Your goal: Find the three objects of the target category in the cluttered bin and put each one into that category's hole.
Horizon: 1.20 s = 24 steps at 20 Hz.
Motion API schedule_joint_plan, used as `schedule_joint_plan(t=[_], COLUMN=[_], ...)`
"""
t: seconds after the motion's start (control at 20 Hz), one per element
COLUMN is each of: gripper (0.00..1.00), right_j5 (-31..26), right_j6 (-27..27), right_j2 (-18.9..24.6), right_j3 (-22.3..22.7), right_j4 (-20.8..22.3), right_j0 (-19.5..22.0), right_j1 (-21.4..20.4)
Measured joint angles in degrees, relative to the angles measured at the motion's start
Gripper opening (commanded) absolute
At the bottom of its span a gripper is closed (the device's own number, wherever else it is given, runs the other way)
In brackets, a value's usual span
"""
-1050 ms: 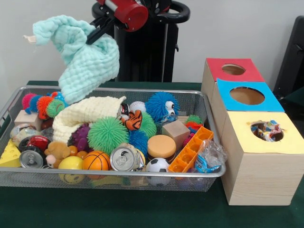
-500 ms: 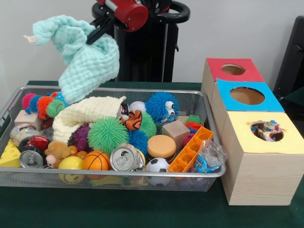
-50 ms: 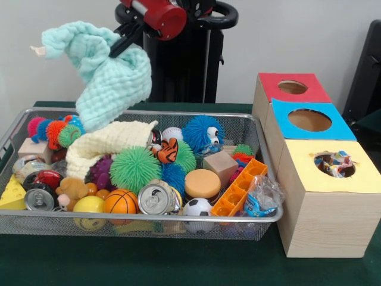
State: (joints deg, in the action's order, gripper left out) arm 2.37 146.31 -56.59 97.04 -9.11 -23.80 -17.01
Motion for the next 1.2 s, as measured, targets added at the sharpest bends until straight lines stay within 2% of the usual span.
schedule_joint_plan(t=[0.1, 0.2, 0.3, 0.5, 0.7, 1.2], gripper=[0.0, 0.0, 0.0, 0.0, 0.0, 0.0], right_j5=[-0.57, -2.85, -4.72, -7.86, -10.88, -11.94], right_j6=[0.0, 0.0, 0.0, 0.0, 0.0, 0.0], right_j2=[1.85, 6.33, 8.9, 12.43, 16.08, 21.08], right_j3=[0.02, 0.05, 0.08, 0.11, 0.11, 0.12], right_j4=[0.82, 2.95, 4.32, 6.43, 9.02, 12.6], right_j0=[1.23, 4.56, 6.55, 9.08, 10.61, 11.7], right_j1=[-1.34, -4.18, -5.62, -7.39, -9.0, -11.53])
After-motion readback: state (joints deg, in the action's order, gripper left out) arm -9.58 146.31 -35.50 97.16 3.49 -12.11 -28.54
